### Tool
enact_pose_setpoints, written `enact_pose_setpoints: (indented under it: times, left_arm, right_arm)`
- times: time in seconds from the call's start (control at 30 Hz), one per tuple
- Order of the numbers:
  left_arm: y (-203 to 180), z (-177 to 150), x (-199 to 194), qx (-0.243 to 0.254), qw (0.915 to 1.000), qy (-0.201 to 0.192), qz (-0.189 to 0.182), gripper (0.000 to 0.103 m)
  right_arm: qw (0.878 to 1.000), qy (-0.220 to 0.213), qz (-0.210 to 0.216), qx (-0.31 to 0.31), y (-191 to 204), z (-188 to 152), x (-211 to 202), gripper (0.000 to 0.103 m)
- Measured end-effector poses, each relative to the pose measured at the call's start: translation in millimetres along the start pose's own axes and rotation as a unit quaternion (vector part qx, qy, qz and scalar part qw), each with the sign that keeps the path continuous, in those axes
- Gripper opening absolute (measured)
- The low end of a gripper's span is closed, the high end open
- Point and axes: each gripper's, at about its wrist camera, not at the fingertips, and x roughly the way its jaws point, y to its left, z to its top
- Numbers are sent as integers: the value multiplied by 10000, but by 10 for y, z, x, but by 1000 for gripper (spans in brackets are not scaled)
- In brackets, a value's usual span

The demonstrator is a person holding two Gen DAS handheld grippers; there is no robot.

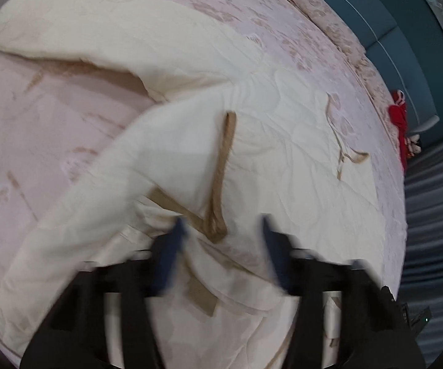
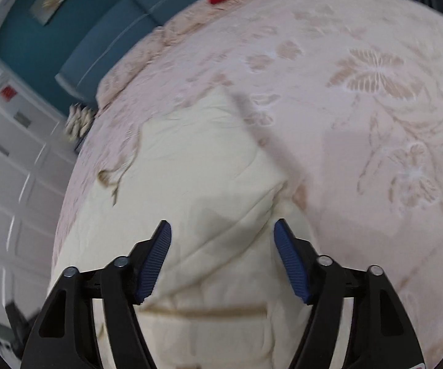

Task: Fold large clothes

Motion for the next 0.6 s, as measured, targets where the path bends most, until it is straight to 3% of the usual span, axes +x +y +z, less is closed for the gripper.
enact_pose_setpoints:
  times: [0.03, 0.07, 0.23, 0.3, 0.4, 0.47, 0.5, 0.53, 0.6]
  left_arm:
    - [-1, 41, -42, 47, 9999, -78, -136, 0]
    - [4, 73, -87, 53, 9998, -141, -155, 0]
    - [-99, 167, -387, 503, 9955, -807, -46, 0]
    - [-69, 158, -288, 562, 9957, -736, 95, 0]
    - [56, 67, -48, 379, 9990, -223, -17, 0]
    - [68, -6, -14, 368, 9991, -149, -136, 16]
    - [66, -38, -5, 370, 9990, -162, -173, 51]
    - [70, -58, 1, 307, 9991, -210, -192, 79]
    - [75, -63, 8, 152, 9987, -330, -358, 78]
  right_arm:
    - [9999, 107, 28, 70, -11, 66, 71, 20]
    - [9999, 123, -21, 82, -17, 95, 81, 10]
    - [9940, -664, 456, -738, 333, 123, -348, 7]
    - [9920, -742, 271, -982, 370, 73, -340, 7]
    - [9969, -235, -180, -725, 99, 32, -12, 6]
    - [9977, -161, -155, -635, -7, 11, 59, 6]
    - [9976, -167, -137, -651, -3, -29, 58, 6]
    - [9975, -171, -128, -669, -5, -35, 62, 6]
    - [9975, -164, -117, -679, -11, -33, 70, 6]
